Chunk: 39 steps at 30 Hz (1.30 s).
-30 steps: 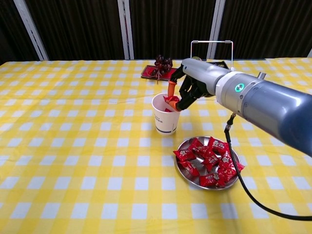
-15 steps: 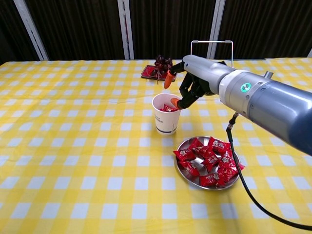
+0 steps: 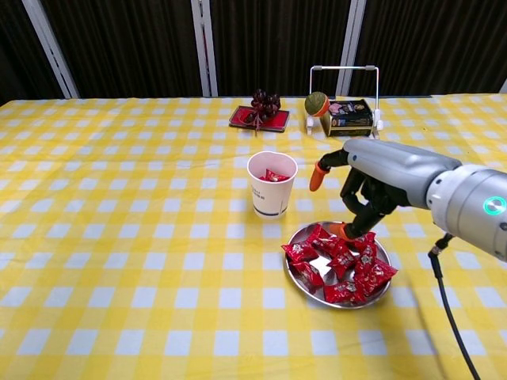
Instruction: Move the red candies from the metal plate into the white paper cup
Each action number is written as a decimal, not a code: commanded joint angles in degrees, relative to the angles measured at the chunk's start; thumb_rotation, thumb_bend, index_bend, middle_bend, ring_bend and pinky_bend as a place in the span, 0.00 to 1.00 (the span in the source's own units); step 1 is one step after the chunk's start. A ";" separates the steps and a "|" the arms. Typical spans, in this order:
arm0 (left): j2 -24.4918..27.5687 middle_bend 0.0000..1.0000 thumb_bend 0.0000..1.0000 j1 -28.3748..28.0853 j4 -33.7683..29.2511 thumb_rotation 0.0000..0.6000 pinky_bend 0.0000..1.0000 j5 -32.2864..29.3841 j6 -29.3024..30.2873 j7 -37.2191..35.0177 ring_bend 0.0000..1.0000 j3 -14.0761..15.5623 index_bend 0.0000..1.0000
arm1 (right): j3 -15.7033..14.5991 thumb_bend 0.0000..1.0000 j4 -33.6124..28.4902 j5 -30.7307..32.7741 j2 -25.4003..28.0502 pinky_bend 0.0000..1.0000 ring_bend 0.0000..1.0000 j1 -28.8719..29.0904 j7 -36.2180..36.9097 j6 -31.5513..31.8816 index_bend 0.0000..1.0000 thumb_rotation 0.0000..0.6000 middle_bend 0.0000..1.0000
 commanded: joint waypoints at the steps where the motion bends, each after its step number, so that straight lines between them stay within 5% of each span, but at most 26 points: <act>1: -0.18 0.00 0.01 0.15 0.18 1.00 0.00 0.32 0.42 0.14 0.00 0.03 0.00 | -1.25 0.35 -0.58 -0.03 0.20 0.98 0.95 -0.89 -0.80 0.66 0.32 1.00 0.83; 34: -0.27 0.00 0.01 0.35 0.50 1.00 0.00 0.86 0.68 -0.69 0.00 0.05 0.00 | -0.93 0.29 9.37 5.54 -5.24 0.98 0.95 -2.66 2.15 -6.15 0.32 1.00 0.83; 39: -0.26 0.00 0.01 0.32 0.44 1.00 0.00 0.75 0.57 -0.60 0.00 0.03 0.00 | -0.84 0.29 10.19 5.72 -5.35 0.98 0.95 -2.83 2.89 -7.25 0.44 1.00 0.83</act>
